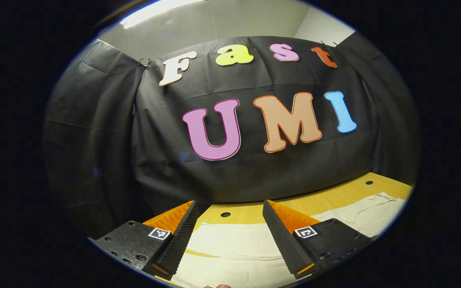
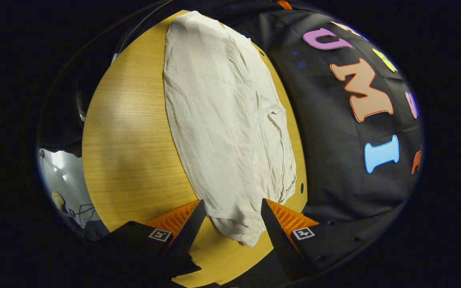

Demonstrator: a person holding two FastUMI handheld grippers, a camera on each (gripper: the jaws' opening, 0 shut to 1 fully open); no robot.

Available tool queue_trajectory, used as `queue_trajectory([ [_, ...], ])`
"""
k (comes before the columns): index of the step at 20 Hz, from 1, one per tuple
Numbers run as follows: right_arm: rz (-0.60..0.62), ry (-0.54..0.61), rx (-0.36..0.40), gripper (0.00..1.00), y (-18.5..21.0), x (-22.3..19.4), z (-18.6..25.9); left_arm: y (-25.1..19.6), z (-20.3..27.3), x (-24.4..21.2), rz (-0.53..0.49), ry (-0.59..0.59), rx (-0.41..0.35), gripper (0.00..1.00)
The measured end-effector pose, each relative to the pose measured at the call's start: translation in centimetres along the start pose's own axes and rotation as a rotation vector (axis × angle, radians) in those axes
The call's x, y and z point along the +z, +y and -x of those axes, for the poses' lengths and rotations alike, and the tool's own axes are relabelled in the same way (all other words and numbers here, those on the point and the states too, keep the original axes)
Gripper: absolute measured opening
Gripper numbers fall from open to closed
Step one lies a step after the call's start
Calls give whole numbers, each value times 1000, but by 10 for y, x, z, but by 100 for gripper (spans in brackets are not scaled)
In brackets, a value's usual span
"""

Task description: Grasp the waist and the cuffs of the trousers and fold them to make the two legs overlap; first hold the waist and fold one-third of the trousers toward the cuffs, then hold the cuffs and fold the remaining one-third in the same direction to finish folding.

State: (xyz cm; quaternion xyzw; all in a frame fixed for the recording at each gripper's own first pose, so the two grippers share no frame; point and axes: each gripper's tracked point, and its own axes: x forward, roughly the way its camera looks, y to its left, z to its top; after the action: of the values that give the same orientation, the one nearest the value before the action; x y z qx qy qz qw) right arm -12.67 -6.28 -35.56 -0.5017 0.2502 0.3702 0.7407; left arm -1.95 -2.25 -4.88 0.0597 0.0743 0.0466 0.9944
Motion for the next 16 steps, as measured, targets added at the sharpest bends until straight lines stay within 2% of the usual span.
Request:
queue_trajectory([
  [4, -3, 14, 3, 88, -2, 2, -11, 10, 6, -7, 0, 11, 18, 96],
  [5, 6, 14, 4, 78, 0, 4, -12, 12, 8, -8, 0, 14, 20, 96],
  [6, 11, 23, 12, 75, 4, 4, -15, 13, 9, -7, -1, 12, 20, 96],
  [7, 22, 26, 9, 58, 7, 4, -17, 13, 11, -7, -4, 10, 20, 96],
  [8, 37, 29, 9, 49, 11, 5, -19, 14, 12, -9, -10, 12, 19, 96],
  [9, 55, 36, -1, 34, 13, 4, -20, 16, 12, -10, -16, 13, 18, 96],
  [11, 71, 53, -22, 21, 14, 4, -21, 15, 13, -13, -32, 21, 6, 96],
  [12, 55, 64, -29, 20, 15, 4, -17, 16, 14, -15, -44, 24, 3, 96],
  [14, -11, 82, -45, 2, 11, 3, -24, 20, 14, -19, -63, 25, -5, 96],
  [15, -40, 86, -47, 8, 11, 3, -21, 20, 14, -22, -67, 27, -16, 96],
  [16, -53, 95, -48, 5, 11, 3, -20, 20, 15, -25, -74, 31, -27, 96],
])
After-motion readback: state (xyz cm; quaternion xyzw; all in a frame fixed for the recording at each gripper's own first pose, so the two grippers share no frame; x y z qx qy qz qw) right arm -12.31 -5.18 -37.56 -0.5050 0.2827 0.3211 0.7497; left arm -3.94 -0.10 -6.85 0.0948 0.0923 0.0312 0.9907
